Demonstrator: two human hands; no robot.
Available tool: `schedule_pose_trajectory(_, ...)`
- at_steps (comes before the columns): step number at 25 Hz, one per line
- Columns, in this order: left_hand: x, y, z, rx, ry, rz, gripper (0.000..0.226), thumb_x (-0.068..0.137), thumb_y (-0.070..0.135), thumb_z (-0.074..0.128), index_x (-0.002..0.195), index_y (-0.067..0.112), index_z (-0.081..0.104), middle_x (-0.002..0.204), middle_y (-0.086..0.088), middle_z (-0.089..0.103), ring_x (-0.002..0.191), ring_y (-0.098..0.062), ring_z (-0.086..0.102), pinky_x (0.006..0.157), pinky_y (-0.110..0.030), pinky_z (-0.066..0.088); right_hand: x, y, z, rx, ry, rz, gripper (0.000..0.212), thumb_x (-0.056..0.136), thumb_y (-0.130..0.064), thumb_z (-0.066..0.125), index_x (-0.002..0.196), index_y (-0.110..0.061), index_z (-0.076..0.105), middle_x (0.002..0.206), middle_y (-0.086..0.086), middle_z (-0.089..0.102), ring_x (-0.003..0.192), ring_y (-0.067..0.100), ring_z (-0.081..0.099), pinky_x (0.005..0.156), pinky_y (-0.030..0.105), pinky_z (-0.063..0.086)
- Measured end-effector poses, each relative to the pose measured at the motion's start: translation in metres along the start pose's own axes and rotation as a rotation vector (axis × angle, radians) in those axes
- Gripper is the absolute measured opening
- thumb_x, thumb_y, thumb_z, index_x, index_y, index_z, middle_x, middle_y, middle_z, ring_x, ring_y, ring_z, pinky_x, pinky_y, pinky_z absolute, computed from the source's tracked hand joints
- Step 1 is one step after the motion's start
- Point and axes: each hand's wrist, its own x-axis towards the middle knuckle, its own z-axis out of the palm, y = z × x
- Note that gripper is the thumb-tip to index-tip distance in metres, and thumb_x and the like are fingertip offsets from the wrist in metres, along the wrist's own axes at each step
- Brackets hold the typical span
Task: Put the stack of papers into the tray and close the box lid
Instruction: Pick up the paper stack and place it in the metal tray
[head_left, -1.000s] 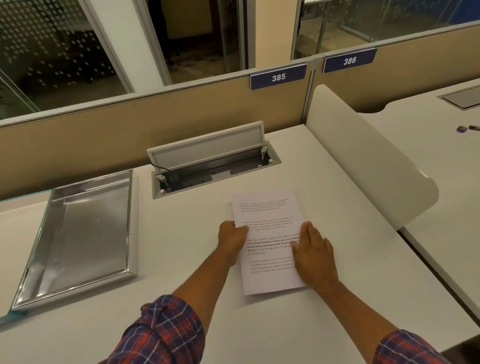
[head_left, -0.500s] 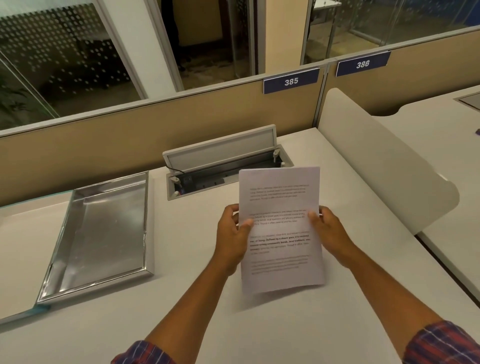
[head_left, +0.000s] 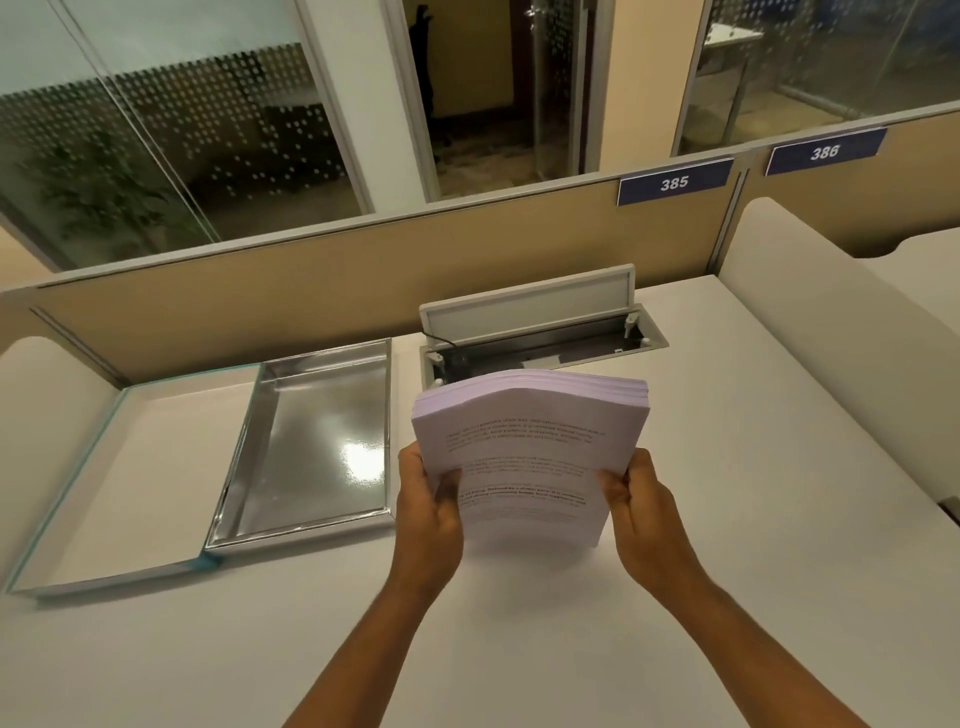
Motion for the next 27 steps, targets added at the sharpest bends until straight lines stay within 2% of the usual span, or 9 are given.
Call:
schedule_pose_trajectory(2,-0.005,-0.007,-0.014,-0.026,0.009,-0.004,0.049,0.105,-0.008,0.049,0.135,0.031,0.045,0.125,0.005,0.06,0.119,-0.014,0.064,0.08,-0.031,0.067,-0.004,-0.005,0.013,-0.004,0.003,-0.01,0.014,0.103,-0.054,0.036,0.114,-0.057,0.045,0.119,-0.031,0.065,0.112,0.0,0.065,0.079,0.014,0.058)
schedule_pose_trajectory(5,-0.012,-0.016,-0.031,-0.037,-0.001,-0.036,0.051,0.105,-0.009,0.048,0.137,0.029,0.045,0.125,0.007,0.062,0.12,-0.016,0.064,0.086,-0.037,0.067,-0.012,-0.01,0.031,-0.022,-0.006,0.002,0.015,0.103,-0.052,0.036,0.113,-0.06,0.044,0.118,-0.032,0.064,0.112,-0.002,0.064,0.077,0.013,0.057)
schedule_pose_trajectory(9,-0.02,-0.021,-0.046,-0.05,-0.025,-0.025,0.066,0.106,-0.003,0.048,0.137,0.055,0.041,0.122,0.025,0.064,0.121,-0.005,0.063,0.086,-0.019,0.062,-0.022,-0.009,0.044,-0.044,-0.003,0.007,0.021,0.099,-0.067,0.033,0.115,-0.06,0.044,0.119,-0.032,0.065,0.111,-0.004,0.064,0.078,0.011,0.056)
schedule_pose_trajectory(12,-0.026,-0.028,-0.047,-0.023,-0.055,-0.017,0.062,0.107,0.009,0.047,0.137,0.063,0.038,0.125,0.028,0.062,0.123,-0.002,0.061,0.088,-0.013,0.058,-0.028,-0.006,0.048,-0.071,0.014,0.023,0.028,0.096,-0.075,0.029,0.119,-0.062,0.041,0.121,-0.036,0.063,0.114,-0.007,0.063,0.077,0.009,0.056)
schedule_pose_trajectory(16,-0.041,-0.041,-0.045,0.082,-0.072,0.018,0.074,0.105,0.01,0.042,0.141,0.074,0.028,0.129,0.036,0.061,0.121,0.002,0.063,0.094,-0.008,0.051,-0.048,0.015,0.066,-0.133,0.02,0.087,0.021,0.103,-0.053,0.032,0.12,-0.064,0.035,0.119,-0.039,0.06,0.11,-0.007,0.063,0.086,0.027,0.056)
schedule_pose_trajectory(18,-0.047,-0.05,-0.044,0.115,-0.086,0.011,0.073,0.104,0.013,0.041,0.142,0.073,0.025,0.133,0.027,0.063,0.122,0.001,0.064,0.098,-0.009,0.049,-0.053,0.022,0.073,-0.162,0.061,0.101,0.024,0.103,-0.048,0.032,0.12,-0.065,0.032,0.116,-0.038,0.061,0.106,-0.007,0.063,0.082,0.03,0.056)
schedule_pose_trajectory(20,-0.051,-0.056,-0.045,0.14,-0.132,-0.015,0.062,0.1,0.026,0.037,0.14,0.072,0.026,0.136,0.014,0.063,0.124,0.0,0.063,0.102,-0.01,0.048,-0.052,0.024,0.076,-0.186,0.093,0.108,0.023,0.103,-0.047,0.033,0.118,-0.064,0.032,0.11,-0.031,0.064,0.101,-0.002,0.066,0.077,0.03,0.055)
schedule_pose_trajectory(24,-0.05,-0.058,-0.053,0.149,-0.204,-0.077,0.044,0.096,0.045,0.04,0.13,0.072,0.037,0.129,0.038,0.058,0.12,0.014,0.059,0.096,-0.001,0.044,-0.048,0.037,0.081,-0.219,0.133,0.137,0.015,0.101,-0.048,0.033,0.115,-0.045,0.037,0.107,-0.005,0.069,0.089,0.015,0.068,0.076,0.048,0.057)
schedule_pose_trajectory(27,-0.044,-0.058,-0.066,0.184,-0.227,-0.083,0.038,0.094,0.051,0.036,0.125,0.074,0.04,0.128,0.033,0.06,0.118,0.016,0.058,0.095,-0.001,0.043,-0.046,0.037,0.086,-0.25,0.15,0.166,0.01,0.104,-0.042,0.036,0.112,-0.036,0.038,0.103,0.01,0.071,0.082,0.027,0.067,0.072,0.05,0.056)
